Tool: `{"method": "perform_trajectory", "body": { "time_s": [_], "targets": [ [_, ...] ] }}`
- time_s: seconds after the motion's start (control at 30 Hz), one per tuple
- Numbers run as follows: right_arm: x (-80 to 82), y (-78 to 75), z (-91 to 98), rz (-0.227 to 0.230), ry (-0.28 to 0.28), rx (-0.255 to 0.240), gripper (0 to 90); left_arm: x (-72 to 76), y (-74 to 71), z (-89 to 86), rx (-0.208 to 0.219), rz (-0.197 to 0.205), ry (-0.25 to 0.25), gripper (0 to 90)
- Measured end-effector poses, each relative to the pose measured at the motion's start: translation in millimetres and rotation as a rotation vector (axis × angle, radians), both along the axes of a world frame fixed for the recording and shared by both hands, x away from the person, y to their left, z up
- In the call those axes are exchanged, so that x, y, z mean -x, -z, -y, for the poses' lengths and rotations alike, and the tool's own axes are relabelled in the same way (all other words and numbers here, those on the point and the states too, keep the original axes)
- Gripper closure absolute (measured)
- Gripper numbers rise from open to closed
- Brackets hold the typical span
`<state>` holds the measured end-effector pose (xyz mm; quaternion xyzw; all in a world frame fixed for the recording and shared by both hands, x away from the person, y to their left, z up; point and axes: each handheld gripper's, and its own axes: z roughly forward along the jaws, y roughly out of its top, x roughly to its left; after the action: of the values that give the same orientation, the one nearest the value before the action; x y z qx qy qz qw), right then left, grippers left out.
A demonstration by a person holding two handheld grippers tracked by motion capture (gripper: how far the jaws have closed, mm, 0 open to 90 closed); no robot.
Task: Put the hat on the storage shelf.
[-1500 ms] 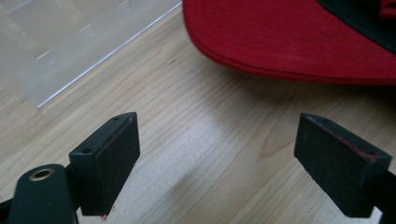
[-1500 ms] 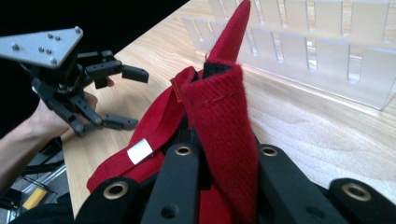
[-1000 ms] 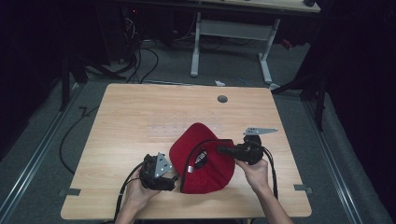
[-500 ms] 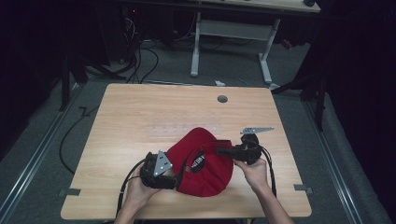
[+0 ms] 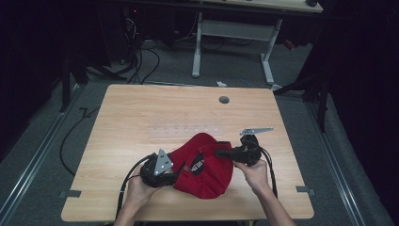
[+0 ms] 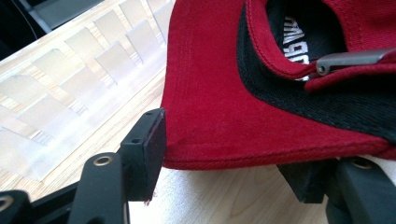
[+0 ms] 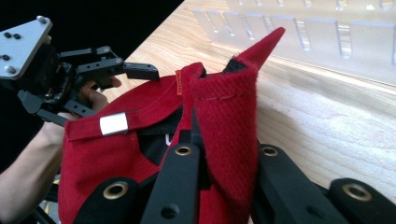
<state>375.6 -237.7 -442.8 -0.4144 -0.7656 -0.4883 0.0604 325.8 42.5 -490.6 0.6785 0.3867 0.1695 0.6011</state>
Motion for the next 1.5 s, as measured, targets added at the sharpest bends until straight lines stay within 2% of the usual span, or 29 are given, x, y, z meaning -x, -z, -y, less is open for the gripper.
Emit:
{"method": "perform_trajectory", "body": {
  "time_s": [0.13,0.2,0.3,0.5,0.6,0.63,0.7,0.77,0.97,1.2,1.3,1.37,1.5],
  "targets": [
    [-0.3,0.2,-0.9,-0.002,-0.006,0.002,85.1,-0.5,0.7,2.6,-0.002,0.006,-0.013,38.7],
    [-1.1,2.3,-1.3,-0.012,-0.004,-0.016,85.0,0.2,1.2,3.3,-0.01,0.004,-0.014,39.0],
    [-1.5,3.2,-3.2,-0.014,-0.009,-0.013,85.0,1.2,2.4,3.1,-0.025,0.002,-0.008,40.6],
    [-2.8,-0.6,-9.3,-0.02,-0.023,-0.023,84.8,2.0,1.6,1.0,-0.031,0.004,0.016,50.9],
    [-4.3,-2.7,-8.8,-0.021,-0.025,-0.026,84.6,1.3,-3.5,-3.2,-0.005,0.0,0.019,54.2],
    [-5.4,-3.5,-6.4,-0.036,-0.03,-0.049,84.4,2.3,-6.0,-5.9,-0.003,0.003,0.018,55.6],
    [-5.5,-3.8,-6.0,-0.037,-0.034,-0.055,84.2,5.5,-11.9,-11.5,0.028,0.007,0.011,56.6],
    [-5.1,-5.6,-6.3,-0.029,-0.047,-0.069,83.8,7.9,-15.2,-15.4,0.033,0.009,0.019,58.0],
    [-6.8,-9.4,-9.5,0.003,-0.04,-0.067,81.6,9.1,-22.2,-17.5,0.051,-0.016,0.067,66.9],
    [-8.2,-11.3,-1.8,0.031,-0.023,-0.094,76.7,15.0,-30.9,-12.7,0.04,-0.008,0.137,75.8],
    [-9.4,-11.4,1.2,0.037,-0.009,-0.096,74.2,18.4,-32.5,-10.6,0.048,-0.019,0.177,79.6],
    [-10.8,-11.8,3.9,0.046,0.026,-0.092,71.7,20.0,-33.4,-11.0,0.066,-0.017,0.213,83.9],
    [-10.9,-14.0,4.4,0.065,0.071,-0.066,66.3,20.5,-35.1,-10.2,0.064,-0.042,0.245,85.0]
  ]
}}
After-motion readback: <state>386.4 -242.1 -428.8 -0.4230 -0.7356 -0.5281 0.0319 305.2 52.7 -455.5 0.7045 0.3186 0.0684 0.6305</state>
